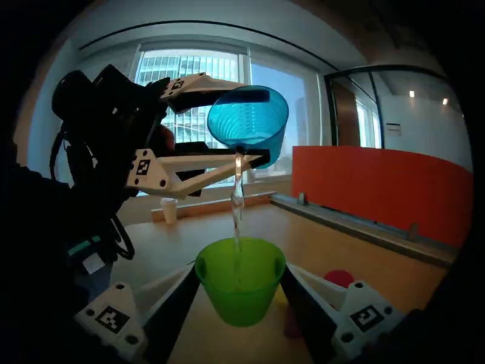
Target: Pour water
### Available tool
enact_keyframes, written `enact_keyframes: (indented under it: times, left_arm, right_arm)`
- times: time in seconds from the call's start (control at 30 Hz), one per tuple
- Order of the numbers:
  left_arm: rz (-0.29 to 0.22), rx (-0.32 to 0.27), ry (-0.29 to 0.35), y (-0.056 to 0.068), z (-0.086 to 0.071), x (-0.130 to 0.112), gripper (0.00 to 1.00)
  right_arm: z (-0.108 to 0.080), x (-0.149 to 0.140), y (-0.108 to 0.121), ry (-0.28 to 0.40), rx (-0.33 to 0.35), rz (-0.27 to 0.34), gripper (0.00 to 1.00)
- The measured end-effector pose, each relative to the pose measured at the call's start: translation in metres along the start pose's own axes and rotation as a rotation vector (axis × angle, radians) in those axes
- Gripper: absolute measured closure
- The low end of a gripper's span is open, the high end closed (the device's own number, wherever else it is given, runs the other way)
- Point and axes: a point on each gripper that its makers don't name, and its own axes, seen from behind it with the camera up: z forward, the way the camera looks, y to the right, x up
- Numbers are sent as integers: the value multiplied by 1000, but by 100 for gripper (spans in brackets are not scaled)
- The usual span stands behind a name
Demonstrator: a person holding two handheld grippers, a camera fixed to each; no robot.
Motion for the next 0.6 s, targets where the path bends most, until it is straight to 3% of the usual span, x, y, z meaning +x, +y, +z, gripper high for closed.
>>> enact_keyframes:
  times: [0.6]
  left_arm:
    - [50,5,10,-1,-3,1,12]
  right_arm:
    - [1,0,1,-2,-2,-7,9]
